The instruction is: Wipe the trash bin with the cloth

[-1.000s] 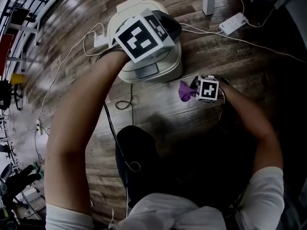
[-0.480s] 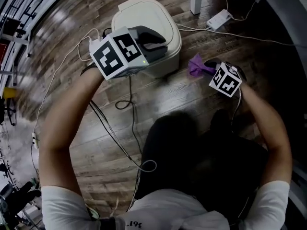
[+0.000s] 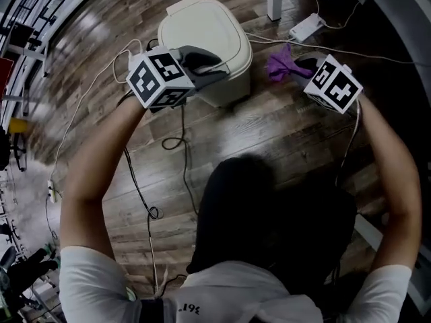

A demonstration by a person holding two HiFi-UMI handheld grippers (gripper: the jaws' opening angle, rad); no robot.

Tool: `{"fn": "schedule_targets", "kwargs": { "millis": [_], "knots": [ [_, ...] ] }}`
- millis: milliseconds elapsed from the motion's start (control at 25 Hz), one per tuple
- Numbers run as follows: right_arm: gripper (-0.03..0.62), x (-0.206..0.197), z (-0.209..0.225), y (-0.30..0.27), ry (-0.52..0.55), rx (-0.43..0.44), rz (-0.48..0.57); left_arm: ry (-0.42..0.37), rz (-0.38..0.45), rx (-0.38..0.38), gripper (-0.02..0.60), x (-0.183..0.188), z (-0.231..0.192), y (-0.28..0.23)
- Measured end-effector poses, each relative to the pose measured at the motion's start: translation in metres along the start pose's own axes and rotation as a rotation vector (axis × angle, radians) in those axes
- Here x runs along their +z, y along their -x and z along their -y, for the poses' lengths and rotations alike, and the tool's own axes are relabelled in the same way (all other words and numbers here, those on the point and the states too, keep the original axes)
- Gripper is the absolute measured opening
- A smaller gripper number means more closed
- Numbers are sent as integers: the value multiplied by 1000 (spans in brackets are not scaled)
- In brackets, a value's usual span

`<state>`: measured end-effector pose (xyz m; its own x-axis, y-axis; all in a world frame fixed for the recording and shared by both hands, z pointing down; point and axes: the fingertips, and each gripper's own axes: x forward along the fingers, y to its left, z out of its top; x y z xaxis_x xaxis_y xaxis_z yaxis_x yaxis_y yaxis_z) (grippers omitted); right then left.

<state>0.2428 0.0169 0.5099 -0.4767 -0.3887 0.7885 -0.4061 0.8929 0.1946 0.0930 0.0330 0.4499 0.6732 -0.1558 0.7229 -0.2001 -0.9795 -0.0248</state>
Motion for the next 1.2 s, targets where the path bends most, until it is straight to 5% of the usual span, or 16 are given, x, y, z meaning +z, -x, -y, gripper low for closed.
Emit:
{"fn": "schedule_targets", "kwargs": {
  "millis": [200, 440, 560, 680, 760, 1000, 1200],
  "knots": [
    [77, 40, 14, 60, -407, 315, 117, 21, 22, 25, 110, 5, -1, -2],
    [77, 185, 43, 150, -806, 524, 630, 27, 30, 33, 115, 6, -3, 0],
    [78, 186, 55, 141, -828, 268, 721, 28, 27, 41, 118, 1, -10, 0],
    [78, 140, 60, 97, -805, -85, 718, 26, 20, 38, 120, -2, -17, -4],
    [78, 116, 44, 62, -740, -214, 670, 28, 26, 37, 121, -5, -11, -5],
    [77, 75, 6, 2, -675, -401, 569, 8, 96, 101, 127, -1, -7, 0],
    [77, 58, -35, -25, -742, -419, 575, 26, 88, 88, 126, -4, -8, -3]
  ]
}}
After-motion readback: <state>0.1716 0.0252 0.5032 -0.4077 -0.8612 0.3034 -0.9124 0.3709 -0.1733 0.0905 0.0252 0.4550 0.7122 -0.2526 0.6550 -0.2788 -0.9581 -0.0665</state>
